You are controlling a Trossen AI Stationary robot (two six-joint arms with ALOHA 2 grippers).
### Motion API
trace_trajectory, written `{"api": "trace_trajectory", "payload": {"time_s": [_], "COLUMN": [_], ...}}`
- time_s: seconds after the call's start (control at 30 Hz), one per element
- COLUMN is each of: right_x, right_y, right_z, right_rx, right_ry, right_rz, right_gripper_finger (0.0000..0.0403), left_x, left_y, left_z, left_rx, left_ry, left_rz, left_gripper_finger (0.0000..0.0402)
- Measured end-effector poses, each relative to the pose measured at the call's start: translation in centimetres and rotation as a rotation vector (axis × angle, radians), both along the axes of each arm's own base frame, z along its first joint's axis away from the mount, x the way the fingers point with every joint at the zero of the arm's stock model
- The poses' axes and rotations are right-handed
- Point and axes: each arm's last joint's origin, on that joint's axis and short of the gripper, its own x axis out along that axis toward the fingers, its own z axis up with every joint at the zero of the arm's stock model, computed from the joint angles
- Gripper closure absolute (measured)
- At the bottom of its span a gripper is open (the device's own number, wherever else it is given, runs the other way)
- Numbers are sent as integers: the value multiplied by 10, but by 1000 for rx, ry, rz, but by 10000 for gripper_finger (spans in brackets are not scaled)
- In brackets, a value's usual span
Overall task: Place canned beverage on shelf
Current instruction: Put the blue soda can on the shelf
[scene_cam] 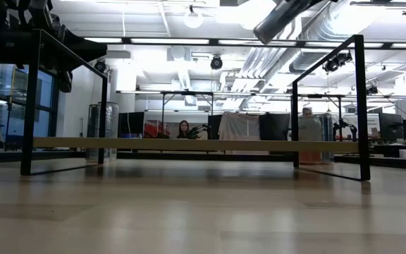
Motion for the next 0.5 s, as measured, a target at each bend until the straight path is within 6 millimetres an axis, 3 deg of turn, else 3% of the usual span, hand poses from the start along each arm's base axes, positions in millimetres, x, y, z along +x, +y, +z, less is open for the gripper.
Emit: {"api": "trace_trajectory", "payload": {"time_s": [0.23,0.5], "right_x": [35,91], "right_y": [3,13], "right_z": [-8,-28], "right_rx": [116,181], "right_ry": [-45,229], "right_rz": [62,190], "right_gripper_finger": [178,178], "left_x": [0,0], "left_y": [0,0], "left_z": [0,0], "left_rx": [0,0], "left_ry": [0,0], "left_rz": [0,0], "left_gripper_finger": [401,401]}}
